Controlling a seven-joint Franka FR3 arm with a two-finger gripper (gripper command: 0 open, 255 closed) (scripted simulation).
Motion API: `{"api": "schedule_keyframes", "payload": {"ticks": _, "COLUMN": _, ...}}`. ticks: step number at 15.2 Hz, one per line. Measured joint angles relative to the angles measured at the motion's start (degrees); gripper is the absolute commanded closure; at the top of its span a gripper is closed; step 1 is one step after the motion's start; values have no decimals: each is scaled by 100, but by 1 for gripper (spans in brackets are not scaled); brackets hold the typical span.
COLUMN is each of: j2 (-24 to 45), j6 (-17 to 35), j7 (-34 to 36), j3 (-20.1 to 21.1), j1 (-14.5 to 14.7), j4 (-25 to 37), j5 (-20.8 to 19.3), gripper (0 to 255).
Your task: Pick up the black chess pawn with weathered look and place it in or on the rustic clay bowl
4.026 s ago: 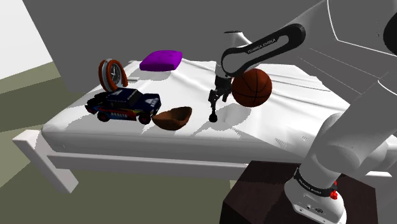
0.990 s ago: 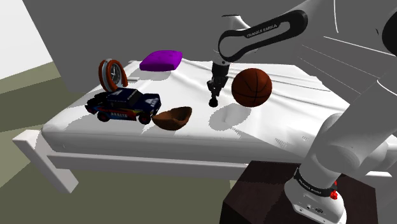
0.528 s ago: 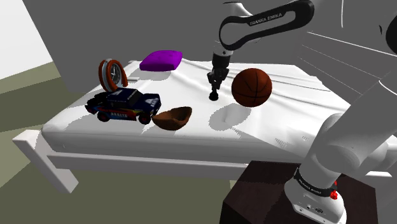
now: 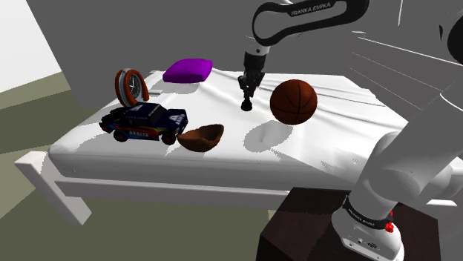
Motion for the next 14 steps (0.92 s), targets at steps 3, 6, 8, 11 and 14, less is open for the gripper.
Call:
{"api": "schedule_keyframes", "payload": {"ticks": 3, "j2": 296, "j6": -74, "j7": 307, "j3": 196, "j1": 117, "j4": 372, "j5": 4, "gripper": 255}}
{"api": "schedule_keyframes", "payload": {"ticks": 6, "j2": 720, "j6": -197, "j7": 686, "j3": 420, "j1": 262, "j4": 924, "j5": -22, "gripper": 255}}
{"api": "schedule_keyframes", "payload": {"ticks": 8, "j2": 1010, "j6": -226, "j7": 904, "j3": 541, "j1": 348, "j4": 1241, "j5": -59, "gripper": 255}}
{"api": "schedule_keyframes", "payload": {"ticks": 11, "j2": 1456, "j6": -364, "j7": 1247, "j3": 718, "j1": 497, "j4": 1823, "j5": -137, "gripper": 255}}
{"api": "schedule_keyframes", "payload": {"ticks": 14, "j2": 1992, "j6": -597, "j7": 1574, "j3": 868, "j1": 662, "j4": 2578, "j5": -252, "gripper": 255}}
